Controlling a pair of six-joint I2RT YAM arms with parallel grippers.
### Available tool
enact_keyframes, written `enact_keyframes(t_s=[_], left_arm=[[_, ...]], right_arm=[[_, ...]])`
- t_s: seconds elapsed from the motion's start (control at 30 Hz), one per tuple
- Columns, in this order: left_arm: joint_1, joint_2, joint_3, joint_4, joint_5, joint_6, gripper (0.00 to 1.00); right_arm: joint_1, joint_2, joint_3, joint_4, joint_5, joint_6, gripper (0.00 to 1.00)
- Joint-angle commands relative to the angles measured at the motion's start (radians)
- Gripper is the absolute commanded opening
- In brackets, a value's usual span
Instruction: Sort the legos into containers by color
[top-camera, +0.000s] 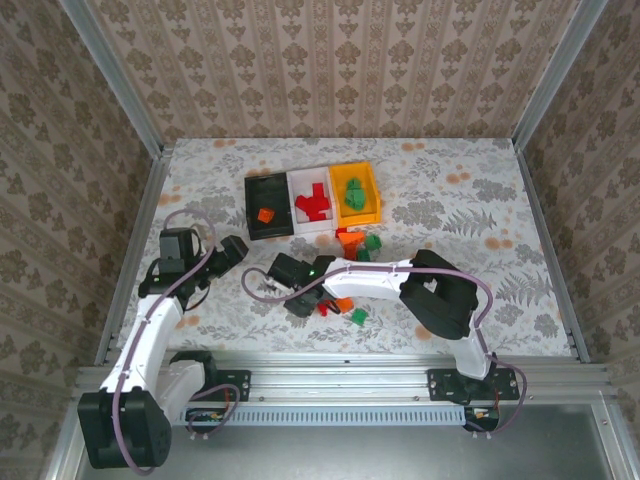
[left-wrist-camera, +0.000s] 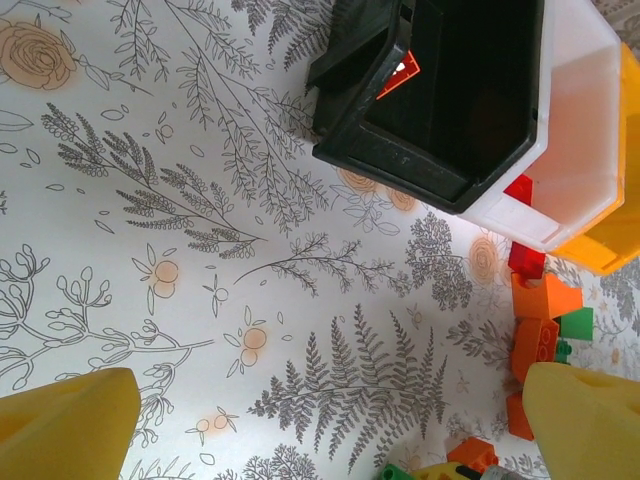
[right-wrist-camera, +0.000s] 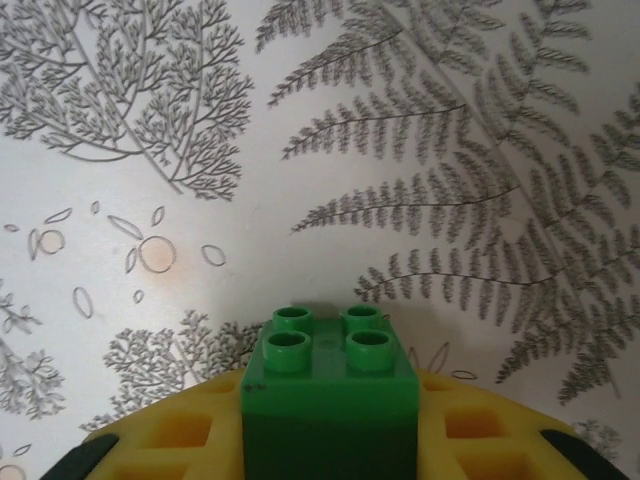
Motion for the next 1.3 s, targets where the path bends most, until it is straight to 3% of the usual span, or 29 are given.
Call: enact_keyframes(t_s=[0.0, 0.23, 0.33, 0.47, 0.63, 0.77, 0.83, 0.87, 1.03, 1.27], left_arm=[[0.010, -0.039, 0.005, -0.003, 0.003, -0.024, 1.00], [0.008, -0.077, -0.059, 0.080, 0.010, -0.125, 1.00], [-0.020, -0.064, -0.118, 0.194, 0.063, -0.197, 1.00], [-0.153, -0.035, -0.127, 0.254, 0.033, -0.219, 1.00], [-0.295, 0.004, -0.115, 0.268, -0.029, -0.218, 1.00], [-0.318, 0.023, -0.108, 0.266, -0.031, -0.216, 1.00], [-0.318, 0.025, -0.100, 0.262, -0.030, -0.210, 1.00], [-0.318, 0.026, -0.095, 0.261, -0.031, -0.207, 1.00], [-0.326, 0.051, -0.067, 0.266, -0.025, -0.194, 1.00], [-0.392, 0.124, -0.070, 0.340, -0.036, -0.200, 1.00]], right_arm=[[-0.016, -0.106, -0.018, 0.035, 0.070, 0.023, 0.23], [-0.247, -0.222, 0.018, 0.073, 0.082, 0.080, 0.24], [-0.367, -0.160, 0.114, 0.056, 0.099, 0.101, 0.25], [-0.490, -0.008, 0.295, 0.004, 0.135, 0.123, 0.26], [-0.548, 0.173, 0.519, -0.099, 0.147, 0.108, 0.28], [-0.582, 0.249, 0.620, -0.143, 0.138, 0.133, 0.31], [-0.582, 0.257, 0.635, -0.150, 0.140, 0.129, 0.40], [-0.582, 0.249, 0.634, -0.148, 0.139, 0.130, 0.47], [-0.581, 0.110, 0.540, -0.088, 0.127, 0.150, 0.58], [-0.567, -0.213, 0.098, 0.065, 0.128, 0.261, 0.57]])
